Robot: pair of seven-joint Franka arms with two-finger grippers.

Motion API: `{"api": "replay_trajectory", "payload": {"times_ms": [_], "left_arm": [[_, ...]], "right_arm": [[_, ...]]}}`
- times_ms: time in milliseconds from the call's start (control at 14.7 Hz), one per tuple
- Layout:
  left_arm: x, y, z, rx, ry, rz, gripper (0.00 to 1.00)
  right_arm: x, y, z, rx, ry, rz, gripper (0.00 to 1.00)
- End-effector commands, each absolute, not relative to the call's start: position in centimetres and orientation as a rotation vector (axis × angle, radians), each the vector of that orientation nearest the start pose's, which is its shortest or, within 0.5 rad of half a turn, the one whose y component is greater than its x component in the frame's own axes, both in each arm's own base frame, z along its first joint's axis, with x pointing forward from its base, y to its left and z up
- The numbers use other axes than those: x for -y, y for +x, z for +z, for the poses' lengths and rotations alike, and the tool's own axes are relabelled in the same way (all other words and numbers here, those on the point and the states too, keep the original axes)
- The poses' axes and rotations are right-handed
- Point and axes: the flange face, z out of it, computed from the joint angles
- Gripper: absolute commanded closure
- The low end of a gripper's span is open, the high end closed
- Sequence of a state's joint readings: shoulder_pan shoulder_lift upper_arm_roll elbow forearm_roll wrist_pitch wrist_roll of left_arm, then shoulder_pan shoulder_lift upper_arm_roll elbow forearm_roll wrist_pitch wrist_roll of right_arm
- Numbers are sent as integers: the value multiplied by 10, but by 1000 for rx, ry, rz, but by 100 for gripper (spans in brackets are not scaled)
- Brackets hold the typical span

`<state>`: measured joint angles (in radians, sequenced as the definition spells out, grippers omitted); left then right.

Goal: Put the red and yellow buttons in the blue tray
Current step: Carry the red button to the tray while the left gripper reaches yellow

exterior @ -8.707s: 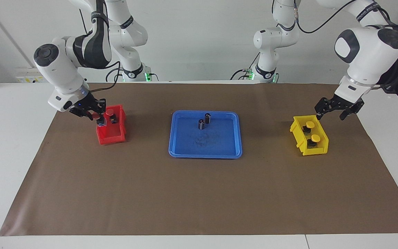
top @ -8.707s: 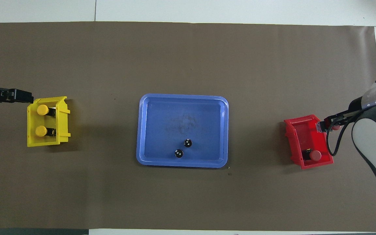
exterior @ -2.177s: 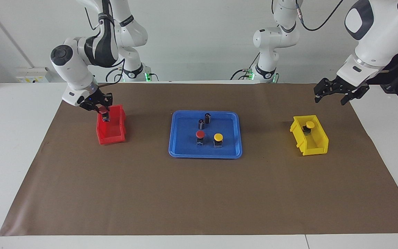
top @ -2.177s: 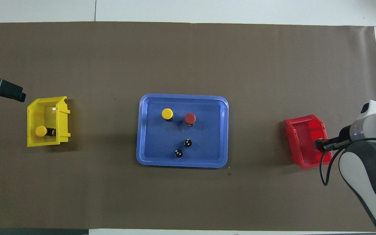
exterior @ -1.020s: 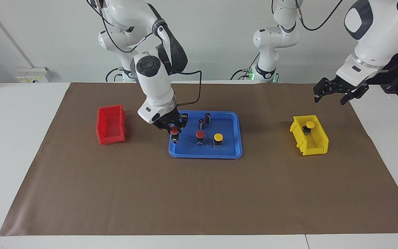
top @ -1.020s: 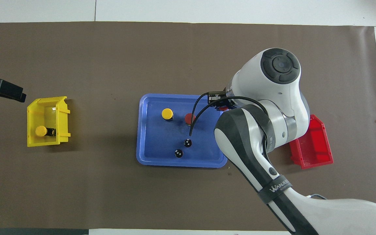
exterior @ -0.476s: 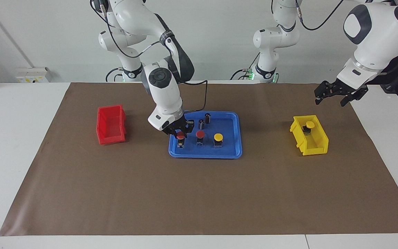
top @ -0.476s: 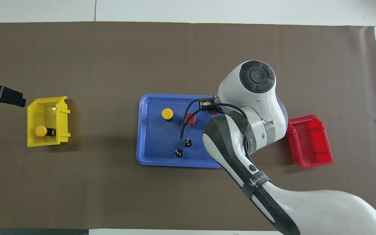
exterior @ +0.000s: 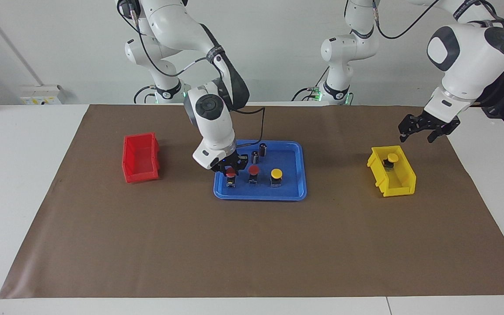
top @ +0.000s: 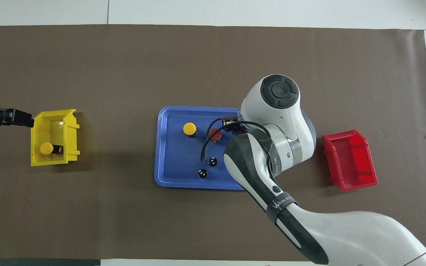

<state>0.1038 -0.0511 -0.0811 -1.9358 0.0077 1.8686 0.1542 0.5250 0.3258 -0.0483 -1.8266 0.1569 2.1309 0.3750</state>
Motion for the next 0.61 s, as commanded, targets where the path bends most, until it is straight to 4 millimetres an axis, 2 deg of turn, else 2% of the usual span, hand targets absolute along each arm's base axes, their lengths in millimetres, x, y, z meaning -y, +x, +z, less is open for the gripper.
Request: {"api": "replay_trajectory", "payload": {"times_ms": [0,68,204,340,408,476,544], "left_arm": [[-22,524,461,-167,-3132,11,21],[-27,520,444,-138,-3134,25,22],[-42,515,424,-71,-3138,40,25],[-43,509,406,-56,-3138,37,25],[-41,507,398,-23,-3138,37,25],[-39,505,393,6,-3138,37,25],[-35,505,389,9,-3138,39,25]], "right_arm": [[-294,553,353,10,-3030,116,75],[-294,553,353,9,-3029,110,67],[-292,555,354,6,-3033,104,34],[-287,560,366,-4,-3034,78,24],[-284,564,375,-10,-3034,62,12],[-276,568,389,-11,-3046,48,3],[-268,574,403,4,-3077,25,0]]}}
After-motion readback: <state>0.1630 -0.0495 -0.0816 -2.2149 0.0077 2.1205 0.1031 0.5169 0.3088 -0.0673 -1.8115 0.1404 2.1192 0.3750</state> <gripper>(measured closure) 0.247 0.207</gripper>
